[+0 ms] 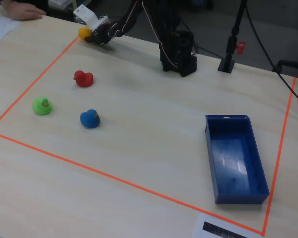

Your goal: Grasp yellow duck and put it into box.

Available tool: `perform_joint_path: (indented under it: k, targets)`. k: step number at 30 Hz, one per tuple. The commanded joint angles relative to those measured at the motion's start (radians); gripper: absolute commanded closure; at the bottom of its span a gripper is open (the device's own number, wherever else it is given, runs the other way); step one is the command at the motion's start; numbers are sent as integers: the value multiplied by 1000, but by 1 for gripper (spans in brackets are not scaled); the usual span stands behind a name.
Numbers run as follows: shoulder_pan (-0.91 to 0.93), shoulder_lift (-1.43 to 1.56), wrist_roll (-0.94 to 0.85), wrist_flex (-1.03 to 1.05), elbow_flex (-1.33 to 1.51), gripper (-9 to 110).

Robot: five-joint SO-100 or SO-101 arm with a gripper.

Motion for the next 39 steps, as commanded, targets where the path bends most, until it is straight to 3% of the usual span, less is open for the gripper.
perform_joint_path:
  k: [1, 8, 16, 22, 28, 33, 39]
  targets:
    - [-46, 163, 52, 77, -9, 101]
    - [-265, 571, 264, 534, -49, 101]
    - [-575, 977, 322, 1123, 2, 101]
    - [-959, 1201, 350, 1603, -11, 101]
    - [-1401, 1477, 437, 1859, 41, 101]
    - [-1726, 1513, 502, 2039, -52, 101]
    - [-2075, 1302, 578, 2221, -333, 101]
